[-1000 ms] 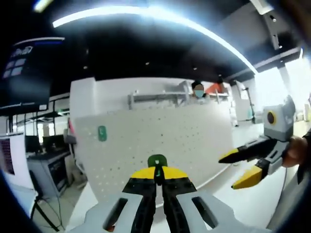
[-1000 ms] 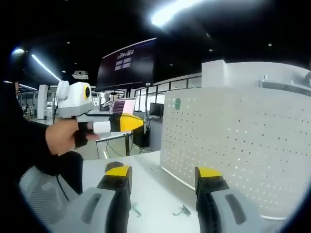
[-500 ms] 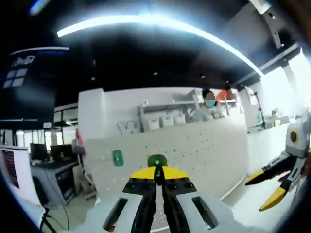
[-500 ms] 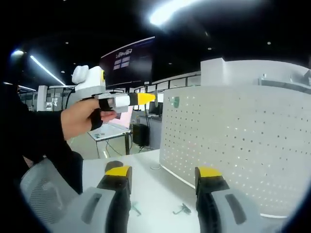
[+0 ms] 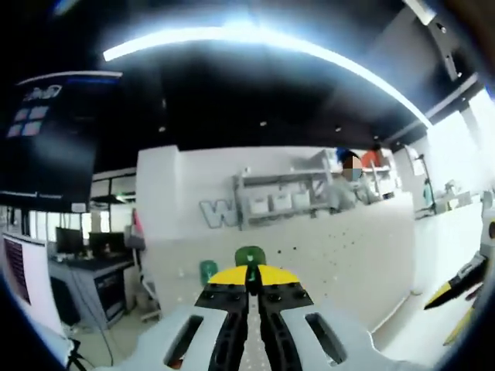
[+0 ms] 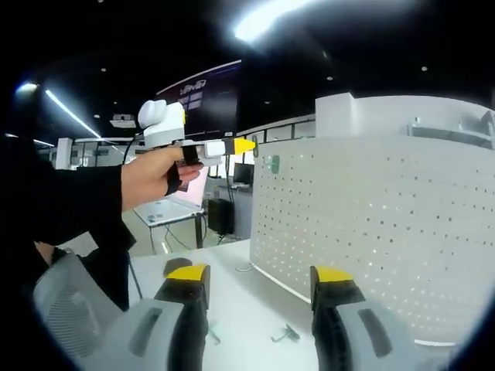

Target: Insert the hook assembly into the mounting plate slot until the hook locks in place.

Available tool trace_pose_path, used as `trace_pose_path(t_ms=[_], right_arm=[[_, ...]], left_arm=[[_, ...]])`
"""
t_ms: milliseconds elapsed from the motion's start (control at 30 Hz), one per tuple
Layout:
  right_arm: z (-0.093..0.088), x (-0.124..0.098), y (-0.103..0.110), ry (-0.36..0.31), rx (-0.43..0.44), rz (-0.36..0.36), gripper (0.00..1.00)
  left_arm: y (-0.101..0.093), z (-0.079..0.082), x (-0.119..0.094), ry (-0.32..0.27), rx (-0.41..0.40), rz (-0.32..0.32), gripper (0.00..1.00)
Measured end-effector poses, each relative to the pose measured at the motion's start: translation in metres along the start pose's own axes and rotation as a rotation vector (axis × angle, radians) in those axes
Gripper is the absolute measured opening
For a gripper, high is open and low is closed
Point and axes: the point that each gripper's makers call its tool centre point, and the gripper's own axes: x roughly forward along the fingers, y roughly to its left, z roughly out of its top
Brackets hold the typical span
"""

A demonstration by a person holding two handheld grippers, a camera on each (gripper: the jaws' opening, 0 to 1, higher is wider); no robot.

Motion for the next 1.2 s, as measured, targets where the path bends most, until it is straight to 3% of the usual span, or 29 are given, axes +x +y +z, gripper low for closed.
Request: trace_pose_path(t_ms=[467,833,1200], right_arm=[[0.001,-0.001,-0.005,-0.001,0.016,-0.009,0.5],[0.003,-0.003,-0.008,-0.007,0.031,-0.012,0.51],[0.002,-0.003,-0.009,-0.008,0.049,-0.009,0.51]], left_arm=[[-0.01,-0.011,0.039,0.024,0.004,0.008,0.03],[-0.007,-0.025,0.058,0.055,-0.003,0.033,0.03],[-0.002,-0.034,0.07,0.088,0.047,0.054,0.02]])
